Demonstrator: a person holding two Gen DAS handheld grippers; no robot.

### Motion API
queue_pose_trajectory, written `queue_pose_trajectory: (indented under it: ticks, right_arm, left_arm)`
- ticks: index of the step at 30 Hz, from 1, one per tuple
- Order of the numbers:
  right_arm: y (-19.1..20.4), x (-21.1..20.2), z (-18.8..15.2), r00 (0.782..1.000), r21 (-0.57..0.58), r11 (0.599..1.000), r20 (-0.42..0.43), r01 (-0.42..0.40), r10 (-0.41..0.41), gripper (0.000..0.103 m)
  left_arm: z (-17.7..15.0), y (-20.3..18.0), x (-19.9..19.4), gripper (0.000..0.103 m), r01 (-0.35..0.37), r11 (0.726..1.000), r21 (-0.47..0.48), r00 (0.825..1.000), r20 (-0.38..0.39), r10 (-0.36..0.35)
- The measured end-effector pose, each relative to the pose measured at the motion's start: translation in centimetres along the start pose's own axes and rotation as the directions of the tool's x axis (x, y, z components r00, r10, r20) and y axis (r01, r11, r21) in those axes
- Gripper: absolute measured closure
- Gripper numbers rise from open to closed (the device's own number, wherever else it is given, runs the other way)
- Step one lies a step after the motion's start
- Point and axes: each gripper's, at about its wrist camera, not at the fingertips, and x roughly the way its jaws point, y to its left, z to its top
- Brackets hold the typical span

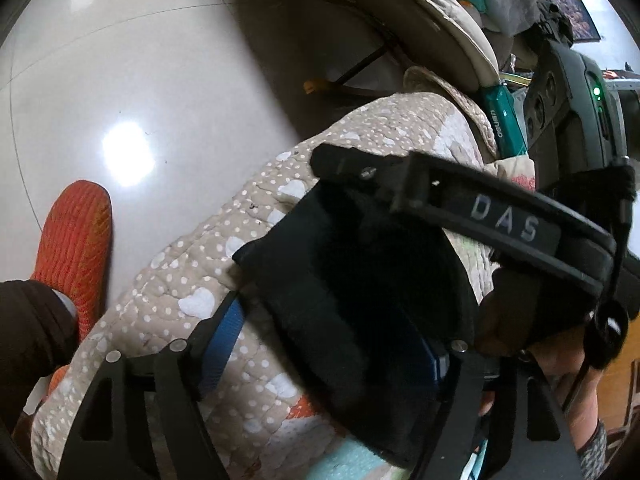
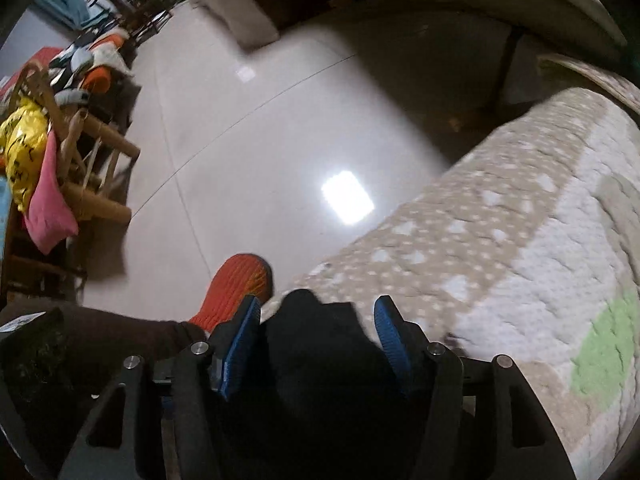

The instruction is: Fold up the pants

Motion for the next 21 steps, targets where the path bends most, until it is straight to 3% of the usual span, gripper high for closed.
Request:
queue_pose_trajectory:
  ticks: [4, 5, 7, 9, 10, 16, 21]
  right_arm:
    - [1.1, 0.5, -0.3, 0.999, -0.052, 0.997, -0.007, 0.053, -0.053, 0.041]
    - [1.3, 0.4, -0.4, 0.997, -0.058, 0.995, -0.001, 0.077, -0.077, 0.05]
    - [1.3, 0.3, -0.5, 0.993, -0.067, 0.991, -0.007, 0.118, -0.119, 0.071]
    - [1.2, -0.2, -0.7, 0.991, -0.06, 0.989, -0.001, 0.136, -0.136, 0.077]
    - [1.4, -0.7, -0.8, 0.99, -0.054, 0.988, 0.013, 0.142, -0.142, 0.078]
    - [2.4, -4.0, -1.5, 0.982, -0.03, 0.986, 0.101, 0.164, -0.16, 0.08]
    - [2.1, -7.5, -3.1, 0.971, 0.036, 0.989, 0.186, 0.146, -0.151, 0.08]
  left_arm:
    - [-0.2, -0.7, 0.1, 0.032, -0.043, 0.998, 0.049, 0.999, -0.007, 0.043]
    - [-0.3, -0.9, 0.1, 0.043, -0.065, 0.996, 0.064, 0.998, -0.008, 0.065]
    - [-0.1, -1.1, 0.0, 0.057, -0.085, 0.992, 0.092, 0.996, -0.016, 0.087]
    - [0.2, -1.0, -0.3, 0.079, -0.064, 0.994, 0.09, 0.997, -0.028, 0.067]
    - [0.3, -1.0, -0.5, 0.083, -0.029, 0.996, 0.086, 0.998, -0.045, 0.033]
    - [-0.7, -2.7, -2.2, 0.086, -0.02, 0.988, 0.152, 1.0, -0.01, 0.022]
    - [-1.4, -4.0, -2.9, 0.086, 0.038, 0.982, 0.185, 0.999, -0.003, -0.038]
